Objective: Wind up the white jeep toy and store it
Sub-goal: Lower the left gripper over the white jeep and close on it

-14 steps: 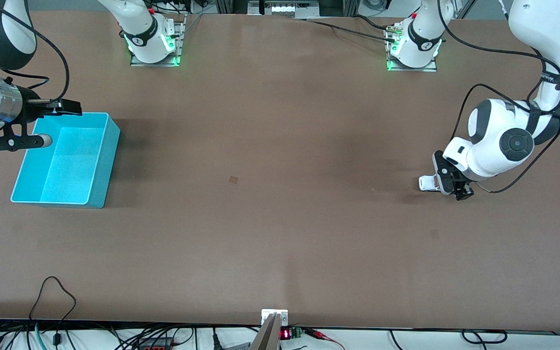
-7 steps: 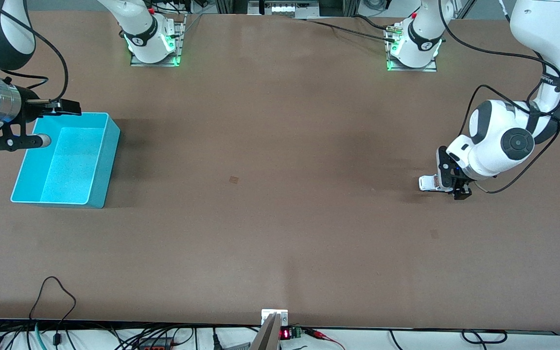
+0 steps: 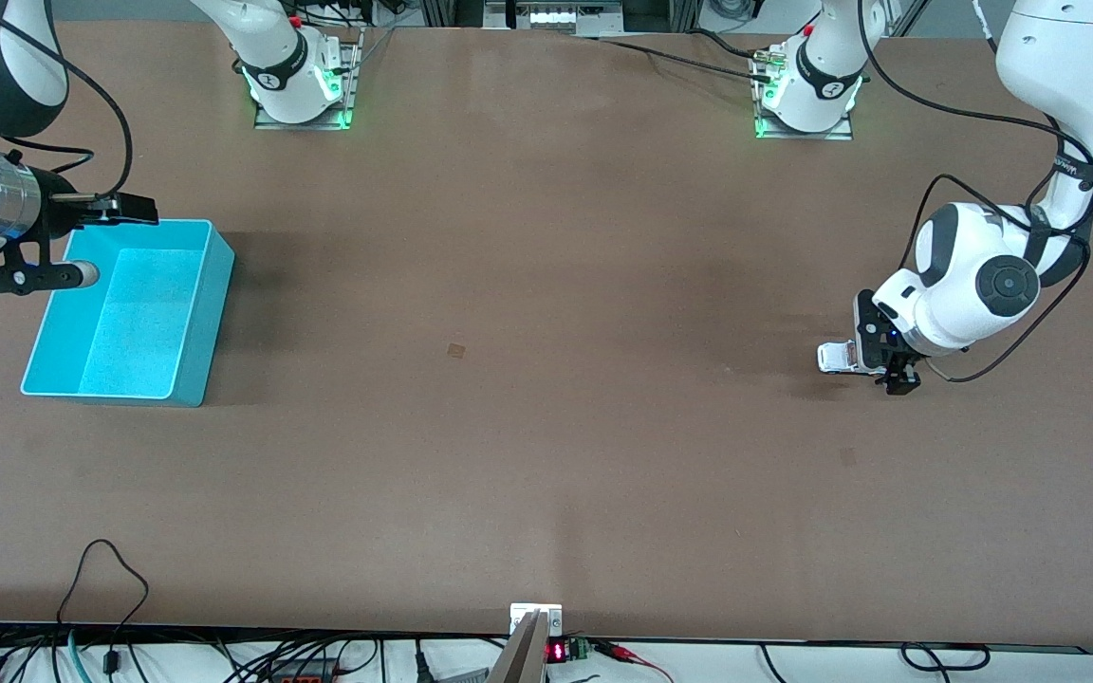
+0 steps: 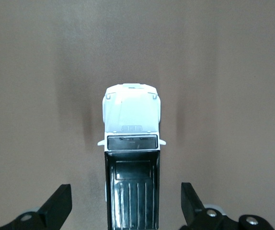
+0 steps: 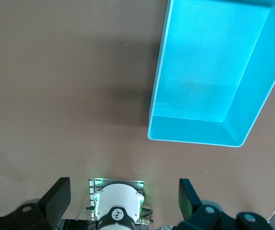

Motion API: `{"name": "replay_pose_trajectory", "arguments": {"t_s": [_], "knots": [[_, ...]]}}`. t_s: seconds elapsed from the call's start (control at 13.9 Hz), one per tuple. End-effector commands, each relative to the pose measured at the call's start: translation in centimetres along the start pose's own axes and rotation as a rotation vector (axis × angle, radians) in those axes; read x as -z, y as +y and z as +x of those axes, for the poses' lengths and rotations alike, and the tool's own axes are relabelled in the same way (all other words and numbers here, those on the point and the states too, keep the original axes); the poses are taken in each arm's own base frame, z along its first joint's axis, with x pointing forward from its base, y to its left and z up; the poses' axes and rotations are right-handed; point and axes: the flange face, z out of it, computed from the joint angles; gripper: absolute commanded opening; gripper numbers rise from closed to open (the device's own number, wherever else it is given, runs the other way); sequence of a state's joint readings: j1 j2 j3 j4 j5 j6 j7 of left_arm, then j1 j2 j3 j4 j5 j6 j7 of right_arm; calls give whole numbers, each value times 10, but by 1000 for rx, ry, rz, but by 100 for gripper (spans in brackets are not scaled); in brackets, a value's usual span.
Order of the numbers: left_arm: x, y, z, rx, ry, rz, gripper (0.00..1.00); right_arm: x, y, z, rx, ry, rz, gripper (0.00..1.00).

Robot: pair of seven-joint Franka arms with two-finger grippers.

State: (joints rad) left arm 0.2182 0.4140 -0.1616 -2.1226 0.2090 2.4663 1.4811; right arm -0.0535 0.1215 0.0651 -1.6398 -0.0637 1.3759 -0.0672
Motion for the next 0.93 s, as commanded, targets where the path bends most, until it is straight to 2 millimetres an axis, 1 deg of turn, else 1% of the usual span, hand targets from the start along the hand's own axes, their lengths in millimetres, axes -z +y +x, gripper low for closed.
{"name": "replay_pose_trajectory", "arguments": {"t_s": [0.0,0.36,0.43,0.65,0.72,0.86], "knots": [[-9,1,-3,-26,-4,0,100,4,5,-1,7,-7,10,100],[-19,9,-5,-21,0,-24,100,4,5,-1,7,-7,10,100],[-21,10,-5,-20,2,-29,97,3,5,-1,7,-8,10,100],[-19,9,-3,-27,2,-25,95,3,5,-1,7,-8,10,100],[-17,8,2,-38,5,-21,95,3,5,-1,7,-8,10,100],[-17,9,4,-43,6,-23,92,3,5,-1,7,-8,10,100]]}}
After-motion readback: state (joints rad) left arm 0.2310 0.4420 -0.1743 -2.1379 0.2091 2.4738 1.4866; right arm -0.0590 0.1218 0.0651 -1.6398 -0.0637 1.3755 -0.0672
